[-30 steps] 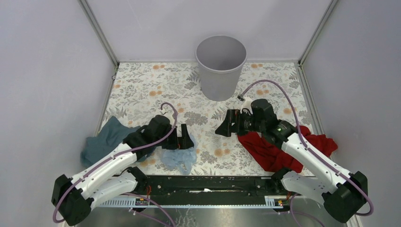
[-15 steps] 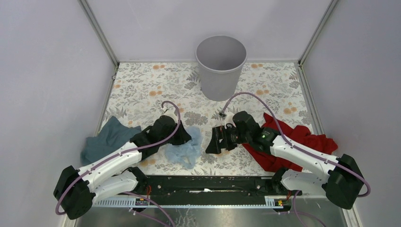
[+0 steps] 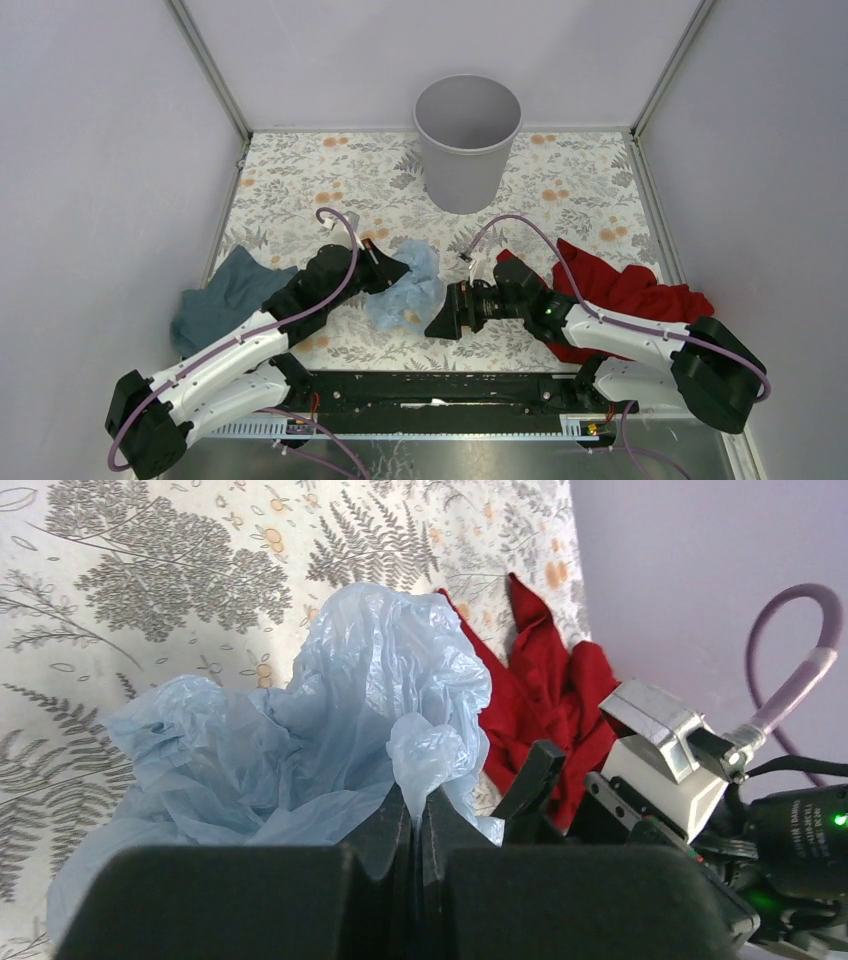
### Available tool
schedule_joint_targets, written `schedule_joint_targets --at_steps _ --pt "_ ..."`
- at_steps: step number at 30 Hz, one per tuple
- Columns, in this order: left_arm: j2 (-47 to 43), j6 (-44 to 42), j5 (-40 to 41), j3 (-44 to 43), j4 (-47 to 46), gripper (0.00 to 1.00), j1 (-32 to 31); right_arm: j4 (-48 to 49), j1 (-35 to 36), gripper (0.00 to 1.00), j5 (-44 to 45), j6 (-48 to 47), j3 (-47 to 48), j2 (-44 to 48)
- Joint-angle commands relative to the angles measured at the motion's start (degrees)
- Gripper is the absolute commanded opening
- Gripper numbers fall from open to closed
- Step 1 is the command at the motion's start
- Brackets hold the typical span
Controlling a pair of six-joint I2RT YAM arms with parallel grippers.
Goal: Put the trash bags into the trash bin
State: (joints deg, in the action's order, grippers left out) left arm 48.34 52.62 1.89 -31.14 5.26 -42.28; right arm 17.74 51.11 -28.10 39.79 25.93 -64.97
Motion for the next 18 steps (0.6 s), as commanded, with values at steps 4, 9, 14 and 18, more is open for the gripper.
schedule_joint_targets --at_steps 4,9,14,18 --pt "-0.11 7.30 -1.62 1.74 -9.22 0.02 -0.02 17.05 3.89 0.89 0.17 4.70 -0.71 -4.09" --pt "-1.68 8.65 -1.63 2.22 -8.46 0.03 -0.06 18.22 5.38 0.72 9.32 5.78 -1.29 -5.81" --pt "-4.31 9.25 -0.95 2.48 -6.55 0.05 0.41 23.20 5.40 0.36 15.91 7.37 -5.16 -5.65" --pt "-5.28 7.07 -1.32 0.77 -3.30 0.12 2.38 19.13 5.27 0.04 19.50 6.32 -6.09 -2.18"
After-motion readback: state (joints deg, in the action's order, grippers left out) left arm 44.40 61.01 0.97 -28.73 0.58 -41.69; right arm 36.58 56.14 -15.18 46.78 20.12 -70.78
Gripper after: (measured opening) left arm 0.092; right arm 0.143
